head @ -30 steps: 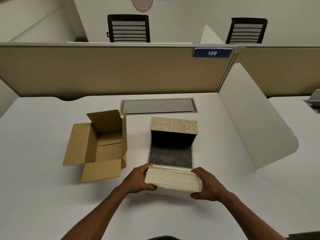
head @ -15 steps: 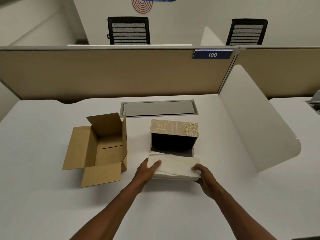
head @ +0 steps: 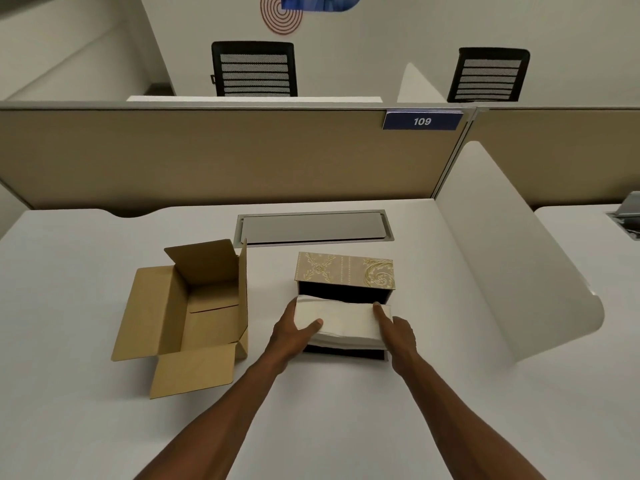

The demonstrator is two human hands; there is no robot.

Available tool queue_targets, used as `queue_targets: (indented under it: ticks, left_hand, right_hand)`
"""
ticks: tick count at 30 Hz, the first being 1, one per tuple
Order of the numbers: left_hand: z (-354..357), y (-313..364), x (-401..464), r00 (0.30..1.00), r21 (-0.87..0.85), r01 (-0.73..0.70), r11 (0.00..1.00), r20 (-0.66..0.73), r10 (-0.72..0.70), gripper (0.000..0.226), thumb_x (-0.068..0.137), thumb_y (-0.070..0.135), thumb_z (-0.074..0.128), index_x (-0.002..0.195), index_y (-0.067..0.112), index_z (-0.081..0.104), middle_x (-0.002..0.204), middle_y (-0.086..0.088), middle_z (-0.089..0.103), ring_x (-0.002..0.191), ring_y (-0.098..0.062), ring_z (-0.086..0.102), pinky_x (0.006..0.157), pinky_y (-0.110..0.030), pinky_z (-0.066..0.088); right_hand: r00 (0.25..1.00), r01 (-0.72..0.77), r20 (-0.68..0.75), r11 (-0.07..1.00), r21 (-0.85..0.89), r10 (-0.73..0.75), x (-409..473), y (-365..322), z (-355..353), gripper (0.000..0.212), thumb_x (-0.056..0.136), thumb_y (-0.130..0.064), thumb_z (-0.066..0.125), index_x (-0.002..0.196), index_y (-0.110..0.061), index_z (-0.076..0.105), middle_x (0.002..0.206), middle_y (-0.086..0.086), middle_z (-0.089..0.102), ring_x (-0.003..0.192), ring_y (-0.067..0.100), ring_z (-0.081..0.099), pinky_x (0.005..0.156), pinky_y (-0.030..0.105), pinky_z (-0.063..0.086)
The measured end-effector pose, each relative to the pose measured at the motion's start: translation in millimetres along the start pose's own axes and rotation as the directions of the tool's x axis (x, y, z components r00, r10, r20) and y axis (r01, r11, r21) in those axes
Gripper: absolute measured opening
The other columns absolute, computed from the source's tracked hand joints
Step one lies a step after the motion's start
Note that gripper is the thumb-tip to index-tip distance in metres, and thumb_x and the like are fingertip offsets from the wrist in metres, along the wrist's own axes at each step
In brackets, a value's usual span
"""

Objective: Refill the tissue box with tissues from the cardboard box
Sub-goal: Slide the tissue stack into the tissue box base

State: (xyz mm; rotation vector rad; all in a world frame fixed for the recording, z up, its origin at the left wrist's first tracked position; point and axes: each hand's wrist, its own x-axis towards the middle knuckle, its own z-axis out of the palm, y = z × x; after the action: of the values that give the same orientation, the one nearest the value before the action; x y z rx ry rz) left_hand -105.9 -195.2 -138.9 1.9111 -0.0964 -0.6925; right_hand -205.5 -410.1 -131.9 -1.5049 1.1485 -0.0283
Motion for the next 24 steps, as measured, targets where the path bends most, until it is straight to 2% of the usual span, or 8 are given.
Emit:
queue_targets:
  ticks: [3, 7, 13, 15, 17, 19, 21, 24]
  left_hand:
    - [-3, -2, 4, 1.0, -0.041, 0.015, 0.999, -0.013, -0.016, 0.068, 0.089, 0.041, 0.071, 0.147, 0.03, 0.037, 0.138, 0.0, 0.053, 0.121, -0.019, 0.051, 0.093, -0.032, 0.047]
    - [-2, -5, 6, 1.0, 0.001, 0.024, 1.0, -0.011, -0.024, 0.071, 0.091, 0.042, 0.069, 0.151, 0.029, 0.032, 0.143, -0.002, 0.05, 0.117, -0.015, 0.047, 0.095, -0.031, 0.045]
    - [-2, -6, 10, 1.0, -0.002, 0.025, 1.0, 0.001, -0.025, 0.072, 0.091, 0.046, 0.066, 0.151, 0.029, 0.031, 0.145, -0.001, 0.049, 0.122, -0.015, 0.047, 0.096, -0.031, 0.044]
    - [-3, -2, 11, 0.999, 0.002, 0.043, 0.999, -0.014, -0.043, 0.069, 0.091, 0.054, 0.062, 0.149, 0.029, 0.034, 0.146, -0.001, 0.049, 0.128, -0.021, 0.049, 0.098, -0.033, 0.047]
    - [-1, 3, 11, 0.991, 0.084, 0.068, 0.994, -0.119, -0.058, 0.072, 0.093, 0.054, 0.058, 0.153, 0.025, 0.031, 0.153, -0.005, 0.044, 0.136, -0.029, 0.045, 0.106, -0.042, 0.047]
    - [5, 8, 5, 0.954, 0.211, 0.0, 0.978, -0.294, 0.064, 0.069, 0.095, 0.046, 0.058, 0.153, 0.021, 0.031, 0.156, -0.007, 0.04, 0.139, -0.029, 0.042, 0.11, -0.042, 0.045]
    - [14, 10, -8, 0.857, 0.34, -0.209, 0.917, -0.388, 0.339, 0.056, 0.097, 0.039, 0.057, 0.146, 0.019, 0.04, 0.148, -0.006, 0.047, 0.133, -0.022, 0.046, 0.104, -0.03, 0.045]
    - [34, 0, -22, 0.729, 0.514, -0.486, 0.707, -0.207, 0.652, 0.041, 0.099, 0.035, 0.05, 0.137, 0.02, 0.051, 0.139, -0.003, 0.056, 0.131, -0.016, 0.05, 0.108, -0.031, 0.047]
  right_hand:
    - [0.999, 0.001, 0.035, 0.999, -0.033, 0.0, 4, -2, 3, 0.068, 0.09, -0.053, 0.062, 0.141, -0.008, 0.055, 0.144, 0.011, 0.057, 0.13, 0.032, 0.053, 0.101, 0.043, 0.045]
    - [0.994, 0.091, 0.072, 0.992, -0.085, -0.084, 2, 2, 3, 0.059, 0.089, -0.033, 0.065, 0.143, -0.012, 0.054, 0.142, 0.012, 0.06, 0.128, 0.031, 0.056, 0.11, 0.049, 0.047]
    - [0.977, 0.203, 0.083, 0.973, -0.11, -0.195, 0, 12, 0, 0.05, 0.097, -0.041, 0.062, 0.142, -0.021, 0.056, 0.132, 0.005, 0.067, 0.113, 0.023, 0.063, 0.098, 0.039, 0.052]
    - [0.979, 0.194, 0.081, 0.976, -0.1, -0.187, 0, 14, 1, 0.053, 0.098, -0.045, 0.059, 0.145, -0.022, 0.054, 0.135, 0.004, 0.065, 0.117, 0.024, 0.061, 0.102, 0.042, 0.051]
    - [0.98, 0.188, 0.08, 0.978, -0.093, -0.181, 1, 15, 2, 0.056, 0.099, -0.049, 0.057, 0.148, -0.022, 0.051, 0.14, 0.003, 0.063, 0.124, 0.025, 0.059, 0.109, 0.047, 0.049]
    - [0.98, 0.191, 0.08, 0.976, -0.1, -0.184, 1, 16, 2, 0.057, 0.1, -0.048, 0.055, 0.149, -0.021, 0.05, 0.143, 0.004, 0.06, 0.128, 0.027, 0.058, 0.111, 0.049, 0.047]
    - [0.978, 0.204, 0.076, 0.973, -0.104, -0.196, 1, 18, 4, 0.055, 0.101, -0.045, 0.055, 0.15, -0.019, 0.049, 0.145, 0.006, 0.06, 0.129, 0.027, 0.058, 0.111, 0.049, 0.047]
    - [0.971, 0.233, 0.074, 0.968, -0.095, -0.226, -1, 20, 5, 0.052, 0.103, -0.041, 0.055, 0.149, -0.018, 0.049, 0.144, 0.008, 0.06, 0.125, 0.027, 0.059, 0.108, 0.046, 0.05]
